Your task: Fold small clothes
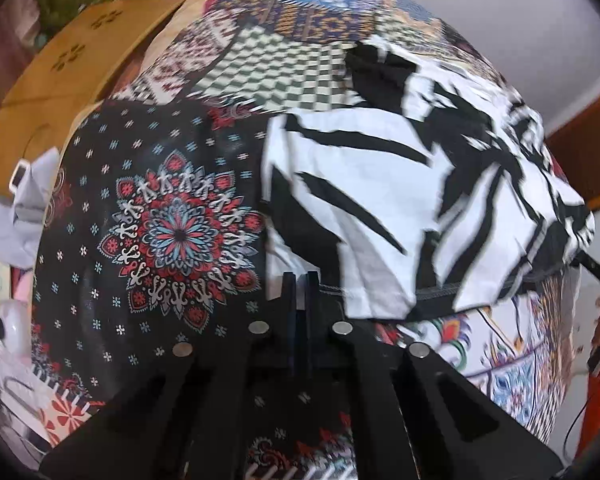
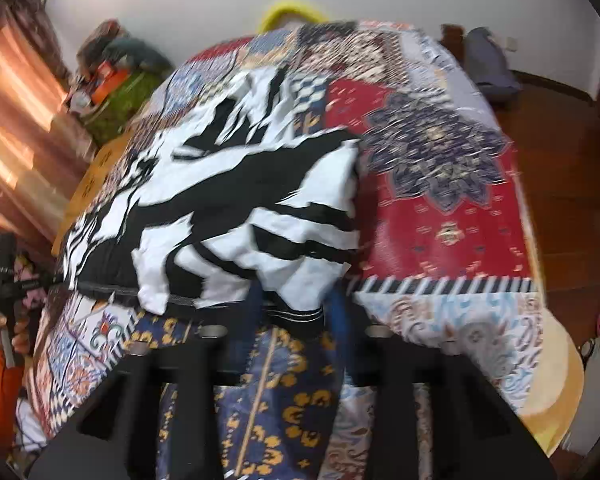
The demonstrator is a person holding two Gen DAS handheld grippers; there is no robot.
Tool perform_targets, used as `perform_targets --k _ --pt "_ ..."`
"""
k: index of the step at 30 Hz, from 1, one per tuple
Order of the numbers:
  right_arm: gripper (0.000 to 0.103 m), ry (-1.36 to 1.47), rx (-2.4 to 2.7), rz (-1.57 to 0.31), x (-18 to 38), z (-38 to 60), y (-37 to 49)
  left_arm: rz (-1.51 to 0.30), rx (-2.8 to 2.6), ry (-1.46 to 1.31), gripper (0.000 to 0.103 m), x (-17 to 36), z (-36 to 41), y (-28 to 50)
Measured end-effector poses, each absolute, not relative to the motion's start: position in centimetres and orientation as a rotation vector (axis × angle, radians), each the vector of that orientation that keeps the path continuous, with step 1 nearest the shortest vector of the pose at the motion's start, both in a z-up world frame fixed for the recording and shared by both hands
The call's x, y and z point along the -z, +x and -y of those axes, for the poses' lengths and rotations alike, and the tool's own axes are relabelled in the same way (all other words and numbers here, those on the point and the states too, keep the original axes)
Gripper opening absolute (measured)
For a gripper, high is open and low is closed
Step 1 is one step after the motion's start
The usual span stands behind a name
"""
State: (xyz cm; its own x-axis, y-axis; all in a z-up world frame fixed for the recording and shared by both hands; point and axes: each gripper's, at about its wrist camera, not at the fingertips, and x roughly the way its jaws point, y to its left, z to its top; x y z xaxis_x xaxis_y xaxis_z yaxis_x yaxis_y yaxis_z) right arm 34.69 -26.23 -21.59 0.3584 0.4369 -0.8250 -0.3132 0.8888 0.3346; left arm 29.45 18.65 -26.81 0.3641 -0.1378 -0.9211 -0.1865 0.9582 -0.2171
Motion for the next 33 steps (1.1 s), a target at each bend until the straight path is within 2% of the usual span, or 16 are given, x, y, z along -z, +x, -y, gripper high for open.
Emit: perform_targets --k 2,9,13,15,17,19,23,27,28,30,31,32,33 --pt "0.008 0.142 -0.53 -1.137 21.6 25.7 34.5 -1.186 -0.003 -0.291 0.0 25.6 -18.0 28.9" --pt "0.005 0.133 -0.655 -1.071 17.0 23.7 34.0 -1.004 0.015 -0.211 0.0 17.3 -16.9 29.1" --pt "0.005 0.108 -0.66 -0.977 13.7 22.9 34.9 -0.93 -0.052 -0.122 0.001 15.0 -17.2 30.2" --pt "0.005 0.099 -0.649 -0.943 12.9 22.6 35.3 -0.945 -0.09 -0.107 0.014 15.9 -17.7 30.7" --pt "0.005 0.098 -0.637 -0.936 12.8 22.6 35.6 -0.989 -0.105 -0.114 0.057 18.0 -18.5 30.7" --pt "0.005 0.094 -0.626 -0.928 13.2 22.6 35.6 -1.024 -0.098 -0.134 0.067 20.5 -19.0 30.2" --pt "0.005 0.088 -0.606 -0.946 14.3 22.7 35.8 -1.153 -0.06 -0.193 0.067 25.4 -19.3 29.8" --pt "0.005 0.09 -0.592 -0.933 14.3 22.8 35.9 -1.206 0.0 -0.311 0.067 28.5 -19.6 30.5" --pt "0.005 0.089 -0.592 -0.931 14.2 22.7 35.8 -1.212 0.004 -0.336 0.063 28.9 -19.7 30.7" --pt "0.005 0.084 -0.59 -0.924 14.1 22.6 35.7 -1.198 0.037 -0.393 0.038 29.1 -19.8 31.0" --pt "0.005 0.084 -0.589 -0.921 14.0 22.6 35.6 -1.199 0.068 -0.42 0.012 28.9 -19.7 30.9" --pt "0.005 0.085 -0.592 -0.918 14.0 22.5 35.4 -1.205 0.084 -0.439 0.008 28.6 -19.4 30.9" --pt "0.005 0.083 -0.594 -0.915 13.9 22.5 35.2 -1.205 0.065 -0.42 0.008 28.2 -19.2 30.9"
